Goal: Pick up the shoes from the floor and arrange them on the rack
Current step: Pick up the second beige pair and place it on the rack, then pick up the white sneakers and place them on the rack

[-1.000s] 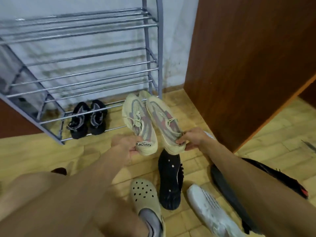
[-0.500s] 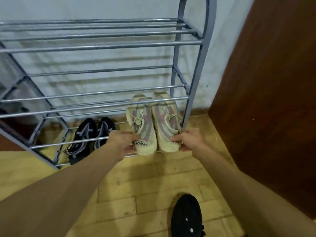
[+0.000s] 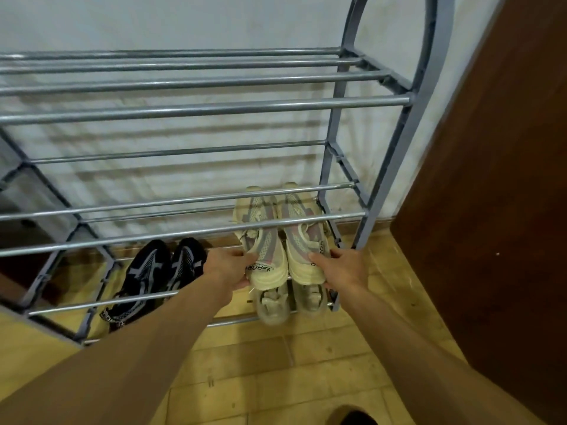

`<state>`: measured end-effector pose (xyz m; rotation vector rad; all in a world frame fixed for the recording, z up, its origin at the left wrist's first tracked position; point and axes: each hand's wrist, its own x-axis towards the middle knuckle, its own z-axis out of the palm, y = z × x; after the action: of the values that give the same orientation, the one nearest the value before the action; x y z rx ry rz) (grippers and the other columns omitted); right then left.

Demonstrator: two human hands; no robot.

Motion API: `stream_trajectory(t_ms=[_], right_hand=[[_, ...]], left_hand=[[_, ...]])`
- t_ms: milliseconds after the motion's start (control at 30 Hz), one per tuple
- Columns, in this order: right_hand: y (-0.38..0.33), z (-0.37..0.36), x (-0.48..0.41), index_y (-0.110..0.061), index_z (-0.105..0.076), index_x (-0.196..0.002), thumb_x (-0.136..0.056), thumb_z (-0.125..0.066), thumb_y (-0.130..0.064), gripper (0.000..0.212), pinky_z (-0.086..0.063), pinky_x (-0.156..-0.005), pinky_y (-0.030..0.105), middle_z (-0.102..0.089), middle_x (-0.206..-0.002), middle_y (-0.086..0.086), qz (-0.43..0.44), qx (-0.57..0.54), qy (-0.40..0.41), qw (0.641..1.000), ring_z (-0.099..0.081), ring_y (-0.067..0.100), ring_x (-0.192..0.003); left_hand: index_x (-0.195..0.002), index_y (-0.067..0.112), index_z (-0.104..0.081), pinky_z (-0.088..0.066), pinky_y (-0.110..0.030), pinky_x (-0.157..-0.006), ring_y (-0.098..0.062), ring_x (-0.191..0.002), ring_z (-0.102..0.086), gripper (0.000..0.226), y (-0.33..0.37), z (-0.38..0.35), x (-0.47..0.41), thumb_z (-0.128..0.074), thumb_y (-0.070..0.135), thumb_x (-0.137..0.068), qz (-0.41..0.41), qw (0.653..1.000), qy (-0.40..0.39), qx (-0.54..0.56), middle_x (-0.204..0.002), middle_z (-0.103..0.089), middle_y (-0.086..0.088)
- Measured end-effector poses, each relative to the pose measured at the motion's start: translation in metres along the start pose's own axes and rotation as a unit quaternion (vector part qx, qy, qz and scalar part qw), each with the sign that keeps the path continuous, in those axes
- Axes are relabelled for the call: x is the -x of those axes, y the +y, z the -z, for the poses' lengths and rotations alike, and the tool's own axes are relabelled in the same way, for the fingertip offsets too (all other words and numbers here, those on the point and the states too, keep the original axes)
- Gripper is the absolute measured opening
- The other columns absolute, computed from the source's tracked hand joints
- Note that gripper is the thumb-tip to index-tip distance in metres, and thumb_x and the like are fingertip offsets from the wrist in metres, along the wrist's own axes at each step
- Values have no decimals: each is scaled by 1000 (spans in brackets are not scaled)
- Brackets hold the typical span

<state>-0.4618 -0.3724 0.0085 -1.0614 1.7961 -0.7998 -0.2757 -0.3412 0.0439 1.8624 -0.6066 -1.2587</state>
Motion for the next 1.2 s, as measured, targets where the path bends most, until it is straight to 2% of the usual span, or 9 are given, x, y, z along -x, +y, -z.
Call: stream_trajectory(t_ms=[133, 300, 500, 600, 767, 867, 933, 1100, 1200], right_hand=[[4, 7, 12, -17, -71, -104, -83, -67, -48, 37, -58, -87, 46, -71, -98, 3, 24, 24, -34, 999, -67, 24, -96], [7, 36, 49, -10, -67, -117, -92, -62, -31, 33, -57, -89, 46, -64, -89, -1, 40, 40, -83, 995, -64, 22, -92], [23, 102, 128, -6, -60, -125, -96, -58, -20, 32, -55, -88, 38, -61, -122, 10, 18, 132, -166, 977, -62, 27, -109], [47, 136, 162, -7, -57, -130, -97, -56, -26, 38, -55, -86, 34, -61, -123, 9, 23, 192, -198, 961, -62, 23, -104], [94, 190, 209, -5, -59, -129, -97, -55, -26, 38, -56, -89, 36, -63, -123, 11, 9, 258, -218, 941, -64, 26, -106], [131, 216, 233, -2, -61, -126, -97, -55, -26, 38, -54, -78, 31, -63, -107, 8, -11, 276, -207, 939, -61, 21, -92], [158, 228, 246, -2, -63, -123, -96, -56, -26, 37, -55, -83, 35, -64, -106, 11, -30, 273, -187, 943, -60, 20, -90], [239, 241, 286, 3, -64, -102, -97, -54, -25, 30, -52, -78, 33, -58, -95, 12, -92, 304, -192, 929, -57, 23, -84], [284, 253, 310, 0, -60, -123, -97, -54, -29, 40, -45, -87, 28, -61, -120, 13, -121, 383, -239, 884, -58, 27, -106]], left_hand=[[-110, 1, -66, -55, -38, -86, -29, -99, -66, 26, 0, 1, 12, -67, 14, -87, -22, 1000, -11, -12, -101, -69, -14], [-96, 15, -57, -45, -33, -78, -18, -78, -51, 14, -4, 4, 63, -65, 9, -87, -48, 998, -27, -42, -79, -55, 0], [-95, 14, -58, -50, -42, -94, -25, -102, -57, 12, -26, -3, 160, -64, 18, -86, -77, 978, -116, -156, -106, -61, -6], [-87, 13, -65, -51, -28, -75, -18, -88, -60, 12, -48, -12, 207, -63, 24, -85, -82, 948, -189, -244, -95, -63, -4], [-97, 21, -69, -44, -39, -104, -20, -110, -59, 15, -90, -32, 272, -63, 28, -84, -97, 896, -263, -345, -116, -65, -2], [-90, 21, -68, -45, -32, -97, -18, -105, -60, 9, -124, -48, 304, -60, 24, -88, -108, 877, -292, -366, -108, -66, -2], [-90, 18, -70, -46, -28, -86, -16, -99, -62, 13, -147, -56, 321, -58, 23, -88, -115, 866, -308, -378, -100, -67, 1], [-107, 26, -69, -40, -21, -85, -5, -103, -55, 23, -190, -72, 345, -59, 35, -88, -167, 763, -391, -486, -102, -60, 14], [-111, 28, -66, -44, -19, -79, -7, -102, -58, 26, -195, -76, 356, -59, 37, -88, -196, 710, -430, -523, -108, -62, 11]])
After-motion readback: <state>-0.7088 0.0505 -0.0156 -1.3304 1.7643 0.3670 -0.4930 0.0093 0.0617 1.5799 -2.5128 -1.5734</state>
